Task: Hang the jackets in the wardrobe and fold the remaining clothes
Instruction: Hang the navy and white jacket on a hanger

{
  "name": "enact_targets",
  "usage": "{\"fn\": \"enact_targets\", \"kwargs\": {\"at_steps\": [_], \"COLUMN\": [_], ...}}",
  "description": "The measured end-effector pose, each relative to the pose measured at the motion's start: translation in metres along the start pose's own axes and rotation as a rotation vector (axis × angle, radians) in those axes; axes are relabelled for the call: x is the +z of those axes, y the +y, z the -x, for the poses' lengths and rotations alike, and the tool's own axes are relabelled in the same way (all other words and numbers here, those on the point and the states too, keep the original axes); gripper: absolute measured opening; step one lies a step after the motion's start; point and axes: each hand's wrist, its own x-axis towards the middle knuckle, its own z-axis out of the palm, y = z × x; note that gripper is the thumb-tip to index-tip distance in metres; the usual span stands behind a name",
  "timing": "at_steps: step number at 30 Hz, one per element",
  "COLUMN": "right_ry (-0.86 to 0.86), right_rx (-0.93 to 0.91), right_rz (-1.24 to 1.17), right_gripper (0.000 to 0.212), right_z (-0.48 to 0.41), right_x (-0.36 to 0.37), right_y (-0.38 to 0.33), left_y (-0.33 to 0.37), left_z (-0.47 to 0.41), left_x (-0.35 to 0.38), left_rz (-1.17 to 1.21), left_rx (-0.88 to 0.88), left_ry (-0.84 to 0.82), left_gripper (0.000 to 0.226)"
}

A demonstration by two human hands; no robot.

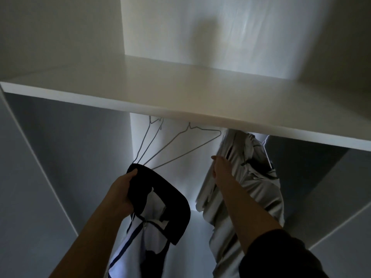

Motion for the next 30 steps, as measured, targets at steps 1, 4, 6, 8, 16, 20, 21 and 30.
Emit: {"fn": "enact_targets", "kwargs": {"at_steps": [1,4,6,8,16,20,21,30], "right_ry": [-0.004,0.023,0.028,0.054,0.103,0.114,0.120,0.308], "right_rx": [-0.018,-0.087,-0.102,-0.109,-0.075,-0.135,-0.158,-0.346], "right_rz": [-0.012,-0.004,0.005,0.020,-0.002,-0.067,-0.084,0.054], "right_gripper": [0.029,0.027,0.029,0.033,0.033,0.033,0.036,0.036], "right_z": [0.002,0.013,0.019,0.026,0.103,0.166,0.182,0.288], "right_x": [-0.003,-0.012,-0.019,-0.025,-0.049,-0.059,-0.061,-0.073], "right_y": [0.000,-0.001,-0.003,-0.002,0.064,0.101,0.110,0.152], "left_y": [-0.002,-0.007,-0.010,-0.010,-0.014,-0.018,-0.019,-0.040], "left_z": [0.000,0.003,0.006,0.010,0.041,0.062,0.068,0.121], "left_x": [0.001,0.005,0.008,0.011,0.004,-0.011,-0.015,-0.039], "left_rz": [0.008,-0.008,-0.045,-0.080,-0.114,-0.155,-0.170,-0.352], "left_rx": [-0.004,-0.020,-0.017,-0.004,-0.066,-0.088,-0.093,-0.105], "left_ry": [-0.003,-0.041,-0.060,-0.058,-0.191,-0.238,-0.252,-0.303], "left_gripper": [0.027,0.029,0.031,0.031,0.032,0.031,0.031,0.029]}}
